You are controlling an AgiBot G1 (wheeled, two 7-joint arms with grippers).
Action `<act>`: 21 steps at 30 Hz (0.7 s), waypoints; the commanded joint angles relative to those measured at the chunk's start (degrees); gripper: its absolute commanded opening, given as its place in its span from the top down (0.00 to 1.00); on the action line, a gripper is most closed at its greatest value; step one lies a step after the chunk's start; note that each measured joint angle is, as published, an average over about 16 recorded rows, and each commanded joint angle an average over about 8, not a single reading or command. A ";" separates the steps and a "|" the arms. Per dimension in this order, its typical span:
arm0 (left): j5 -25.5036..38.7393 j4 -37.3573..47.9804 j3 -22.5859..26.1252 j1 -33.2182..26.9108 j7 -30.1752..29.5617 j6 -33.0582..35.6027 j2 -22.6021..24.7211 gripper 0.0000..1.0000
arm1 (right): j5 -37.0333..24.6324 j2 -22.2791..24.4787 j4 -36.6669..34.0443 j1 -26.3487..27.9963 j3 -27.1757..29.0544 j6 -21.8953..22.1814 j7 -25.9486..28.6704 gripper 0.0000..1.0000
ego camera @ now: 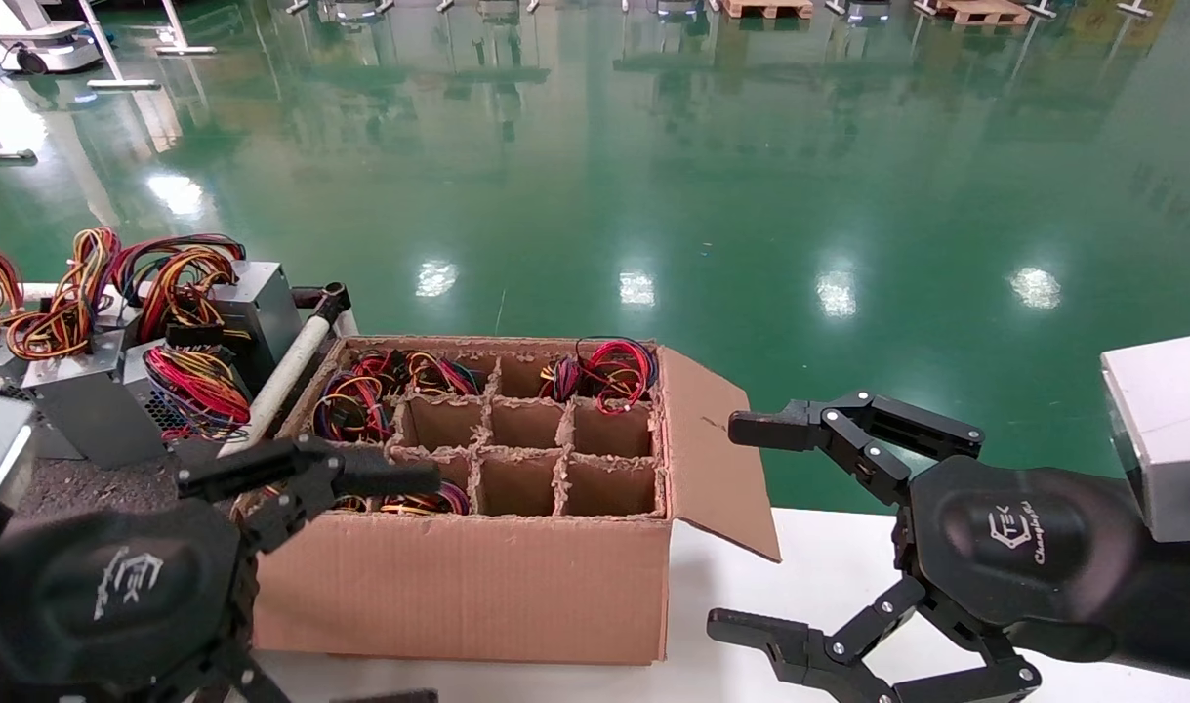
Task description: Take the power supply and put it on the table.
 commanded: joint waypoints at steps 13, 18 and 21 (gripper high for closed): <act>0.30 0.80 0.07 -0.62 0.24 -0.61 0.21 0.00 | 0.01 0.00 0.00 0.00 0.00 0.00 0.00 0.00; 0.42 1.01 0.11 -0.78 0.29 -0.76 0.27 0.00 | 0.01 0.00 0.00 0.00 0.00 0.00 0.00 0.00; 0.46 1.10 0.12 -0.85 0.31 -0.82 0.29 0.00 | 0.01 0.00 0.00 0.00 0.00 0.00 0.00 0.00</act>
